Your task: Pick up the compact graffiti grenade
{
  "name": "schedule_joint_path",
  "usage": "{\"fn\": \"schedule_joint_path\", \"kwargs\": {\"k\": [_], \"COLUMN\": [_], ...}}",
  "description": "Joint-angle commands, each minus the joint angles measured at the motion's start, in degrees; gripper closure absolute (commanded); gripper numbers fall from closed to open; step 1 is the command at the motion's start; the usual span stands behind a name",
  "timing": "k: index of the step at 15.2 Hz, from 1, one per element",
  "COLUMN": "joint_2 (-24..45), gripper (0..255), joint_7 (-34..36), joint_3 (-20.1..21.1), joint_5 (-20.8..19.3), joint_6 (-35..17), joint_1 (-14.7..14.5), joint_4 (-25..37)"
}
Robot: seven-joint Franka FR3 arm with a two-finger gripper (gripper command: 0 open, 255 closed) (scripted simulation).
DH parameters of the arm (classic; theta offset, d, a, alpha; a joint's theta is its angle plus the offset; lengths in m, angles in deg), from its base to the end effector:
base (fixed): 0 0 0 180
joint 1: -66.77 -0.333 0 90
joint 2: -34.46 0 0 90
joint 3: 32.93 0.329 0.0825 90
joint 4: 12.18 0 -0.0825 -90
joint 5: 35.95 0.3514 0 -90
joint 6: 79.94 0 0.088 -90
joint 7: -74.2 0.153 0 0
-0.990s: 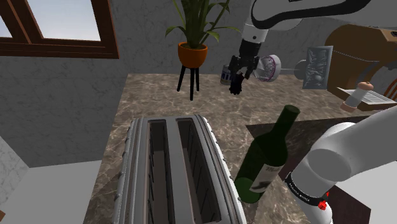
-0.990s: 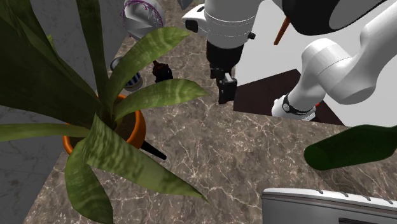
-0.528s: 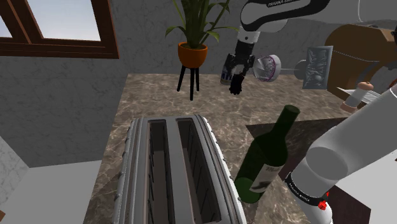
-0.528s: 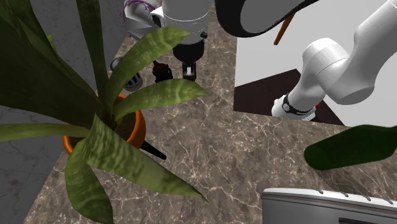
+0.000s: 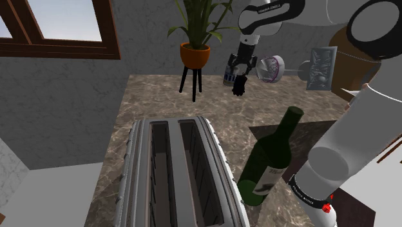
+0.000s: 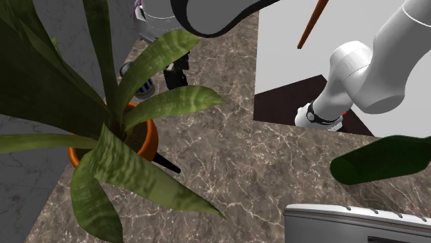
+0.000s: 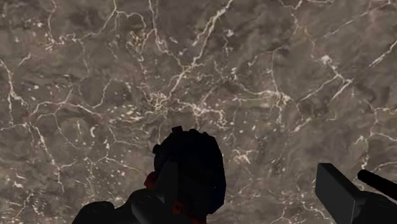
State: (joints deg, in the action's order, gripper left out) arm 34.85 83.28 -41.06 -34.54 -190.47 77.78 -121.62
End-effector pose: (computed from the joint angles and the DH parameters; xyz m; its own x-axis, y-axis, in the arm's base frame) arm 0.5046 -0.1721 0.4680 0.8770 -0.4804 0.0085 -0.4801 -0.8769 -0.0238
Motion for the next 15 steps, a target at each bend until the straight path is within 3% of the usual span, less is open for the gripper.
{"fn": "schedule_joint_path", "kwargs": {"k": [1, 6, 15], "joint_2": [3.84, 11.29, 12.62], "gripper": [0, 0, 0], "joint_7": [0.49, 2.0, 1.75], "joint_3": [-1.08, -3.01, -2.91], "joint_5": [0.26, 1.18, 1.54], "joint_6": [-0.38, -0.01, -5.43], "joint_1": [1.09, 3.32, 3.35], "joint_4": [3.48, 11.25, 7.12]}}
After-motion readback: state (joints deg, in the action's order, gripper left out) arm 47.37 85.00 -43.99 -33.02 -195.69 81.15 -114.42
